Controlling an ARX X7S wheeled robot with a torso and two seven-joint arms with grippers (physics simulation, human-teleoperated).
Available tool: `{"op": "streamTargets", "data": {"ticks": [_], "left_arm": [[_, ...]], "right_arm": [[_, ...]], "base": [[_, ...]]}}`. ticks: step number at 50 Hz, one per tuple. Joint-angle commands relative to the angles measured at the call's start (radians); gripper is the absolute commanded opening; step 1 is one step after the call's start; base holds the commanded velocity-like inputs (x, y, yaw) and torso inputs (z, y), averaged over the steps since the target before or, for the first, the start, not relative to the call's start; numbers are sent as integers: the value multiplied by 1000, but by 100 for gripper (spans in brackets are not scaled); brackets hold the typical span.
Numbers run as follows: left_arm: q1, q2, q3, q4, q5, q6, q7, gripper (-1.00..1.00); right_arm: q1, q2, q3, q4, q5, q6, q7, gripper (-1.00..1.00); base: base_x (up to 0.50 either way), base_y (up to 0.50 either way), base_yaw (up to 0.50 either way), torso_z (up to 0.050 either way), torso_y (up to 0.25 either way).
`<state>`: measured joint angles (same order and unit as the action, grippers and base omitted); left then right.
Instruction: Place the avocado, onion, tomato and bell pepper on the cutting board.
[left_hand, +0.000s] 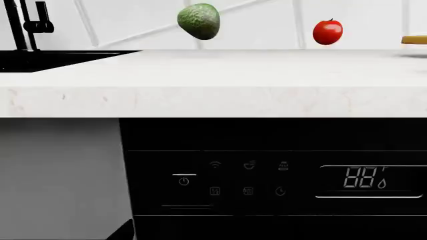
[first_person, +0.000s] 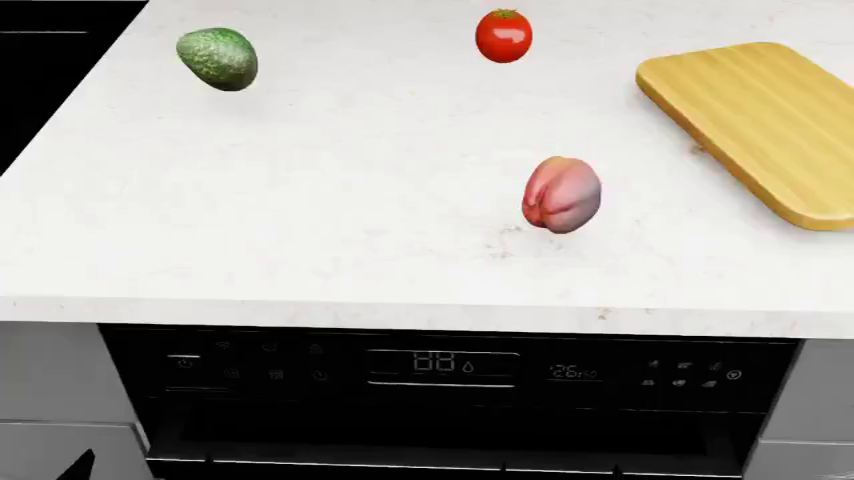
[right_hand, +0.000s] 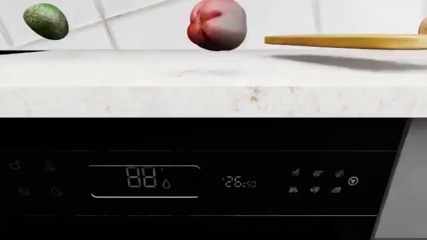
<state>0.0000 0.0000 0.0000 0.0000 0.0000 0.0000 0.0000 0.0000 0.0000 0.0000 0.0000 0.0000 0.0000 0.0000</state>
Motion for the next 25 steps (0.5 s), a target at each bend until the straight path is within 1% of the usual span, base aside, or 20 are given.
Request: {"op": "streamTargets", "data": {"ticks": [1, 5, 7, 11, 14, 20, 21, 22, 25], "left_arm": [[0, -10, 11, 0, -10, 0, 0, 100], [4, -23, 24, 22, -21, -4, -40, 100], [-6, -29, 26, 27, -37, -36, -50, 100], [-2, -42, 40, 69, -37, -54, -69, 100], [2, -55, 34, 157, -82, -115, -56, 100], [-46, -83, 3, 371, -159, -311, -72, 100], [-52, -85, -1, 385, -168, -330, -75, 100], [-66, -90, -13, 418, -195, -386, -78, 100], [-90, -105, -22, 464, -214, -452, -90, 100]], "right_arm": [[7, 70, -86, 10, 70, -9, 85, 100], [10, 78, -95, 14, 65, -6, 91, 100], [10, 81, -92, 21, 72, -11, 95, 100], [-8, 93, -102, -53, 65, 22, 105, 100], [-22, 106, -108, -136, 59, 67, 114, 100], [17, 135, -108, -331, 55, 230, 131, 100], [22, 138, -111, -345, 48, 245, 134, 100], [34, 146, -118, -369, 34, 272, 137, 100], [56, 154, -116, -417, 27, 331, 145, 100]], "base": [[0, 0, 0, 0, 0], [0, 0, 0, 0, 0], [0, 0, 0, 0, 0], [0, 0, 0, 0, 0], [0, 0, 0, 0, 0], [0, 0, 0, 0, 0], [0, 0, 0, 0, 0], [0, 0, 0, 0, 0], [0, 0, 0, 0, 0]]}}
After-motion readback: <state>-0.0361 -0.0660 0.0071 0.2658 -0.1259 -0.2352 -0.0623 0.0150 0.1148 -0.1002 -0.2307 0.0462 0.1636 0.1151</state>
